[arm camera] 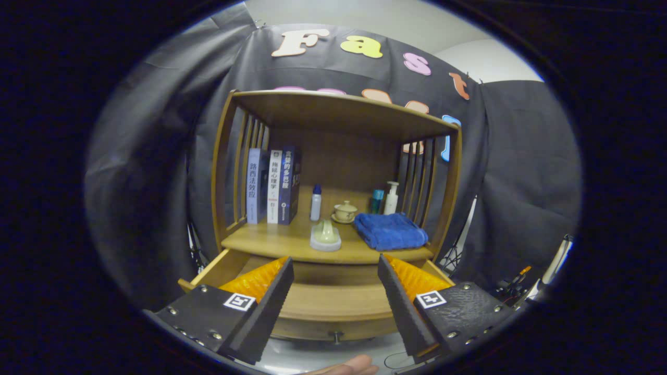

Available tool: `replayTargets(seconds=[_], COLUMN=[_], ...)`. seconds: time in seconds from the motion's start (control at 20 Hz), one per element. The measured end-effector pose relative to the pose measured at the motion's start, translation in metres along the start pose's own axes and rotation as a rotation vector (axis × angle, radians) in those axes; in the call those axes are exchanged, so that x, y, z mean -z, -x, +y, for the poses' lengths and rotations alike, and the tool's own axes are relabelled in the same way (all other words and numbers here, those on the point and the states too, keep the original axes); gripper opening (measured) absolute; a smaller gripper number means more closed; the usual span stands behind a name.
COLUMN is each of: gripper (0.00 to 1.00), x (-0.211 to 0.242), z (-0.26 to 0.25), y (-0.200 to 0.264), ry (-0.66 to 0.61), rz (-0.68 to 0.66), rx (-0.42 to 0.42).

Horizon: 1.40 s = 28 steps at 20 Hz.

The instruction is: Pull open the drawer, take out the items inside it, and place them on the countertop above the cabinet.

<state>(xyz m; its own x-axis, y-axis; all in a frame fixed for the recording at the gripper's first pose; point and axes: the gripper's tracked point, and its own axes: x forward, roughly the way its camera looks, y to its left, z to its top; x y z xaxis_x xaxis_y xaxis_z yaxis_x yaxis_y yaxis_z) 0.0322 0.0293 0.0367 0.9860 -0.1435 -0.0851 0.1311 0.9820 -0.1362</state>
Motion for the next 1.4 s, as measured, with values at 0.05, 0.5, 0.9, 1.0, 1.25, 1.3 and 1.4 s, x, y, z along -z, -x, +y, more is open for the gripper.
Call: replayTargets(seconds=[0.05,0.5,0.9,1.0,1.25,1.3,1.4], gripper=[0.97,0.97,0.97,0.97,0.97,0.97,0.97], x=[0.011,0.105,0.178,0.181,0.177,0.173,0.168], z=[0.002,0.011,-0.011,-0.013,-0.01,-0.01,-0.008], y=[0.002,0.016,0.028,0.028,0.01,0.004,-0.008], ry=[-0.008,-0.045,-0.132,-0.145,-0.135,-0.133,-0.137], rz=[-0.003,0.041,0.131,0.125,0.099,0.084,0.063], rx=[-0.007,-0.027,0.016,0.023,0.007,0.006,-0.009])
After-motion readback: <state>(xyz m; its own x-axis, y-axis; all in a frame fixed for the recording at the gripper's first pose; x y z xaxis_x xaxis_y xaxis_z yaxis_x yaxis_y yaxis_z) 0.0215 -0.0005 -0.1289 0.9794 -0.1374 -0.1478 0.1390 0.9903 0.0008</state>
